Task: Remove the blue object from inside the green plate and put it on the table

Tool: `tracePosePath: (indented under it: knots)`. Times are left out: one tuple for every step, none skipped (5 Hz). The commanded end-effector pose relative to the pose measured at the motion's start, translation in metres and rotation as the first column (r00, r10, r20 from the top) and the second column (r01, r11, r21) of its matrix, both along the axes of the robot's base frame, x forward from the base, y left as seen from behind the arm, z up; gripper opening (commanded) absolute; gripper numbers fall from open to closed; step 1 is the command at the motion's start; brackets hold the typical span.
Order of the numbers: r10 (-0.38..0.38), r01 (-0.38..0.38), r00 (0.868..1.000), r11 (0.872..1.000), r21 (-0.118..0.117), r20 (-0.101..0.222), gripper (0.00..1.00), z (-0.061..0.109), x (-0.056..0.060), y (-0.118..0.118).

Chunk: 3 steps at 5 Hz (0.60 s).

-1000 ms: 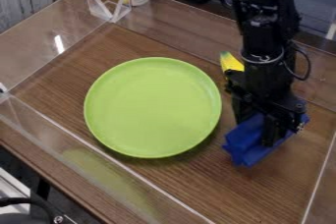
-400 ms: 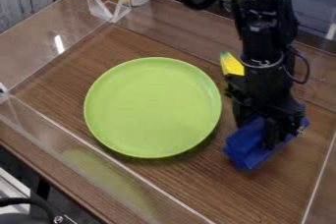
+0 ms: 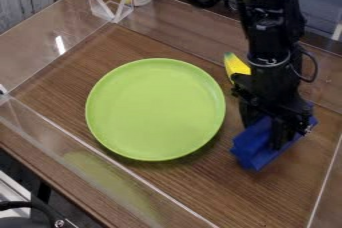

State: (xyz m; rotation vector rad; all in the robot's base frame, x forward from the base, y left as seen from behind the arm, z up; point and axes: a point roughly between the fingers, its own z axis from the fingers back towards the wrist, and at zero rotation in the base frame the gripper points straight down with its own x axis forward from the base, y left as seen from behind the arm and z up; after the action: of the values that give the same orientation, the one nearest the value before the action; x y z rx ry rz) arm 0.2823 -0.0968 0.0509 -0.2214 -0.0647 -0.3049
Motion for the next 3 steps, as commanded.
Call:
tracePosePath:
  knots:
    - [0.014,-0.013,0.999,1.0,-0.016,0.051,0.0,0.0119,0.0119,0.0001]
    - [0.013,-0.012,0.999,1.0,-0.019,0.052,0.0,0.0109,0.0131,-0.001]
    - [0.013,-0.012,0.999,1.0,-0.022,0.052,0.0,0.0099,0.0142,-0.0017]
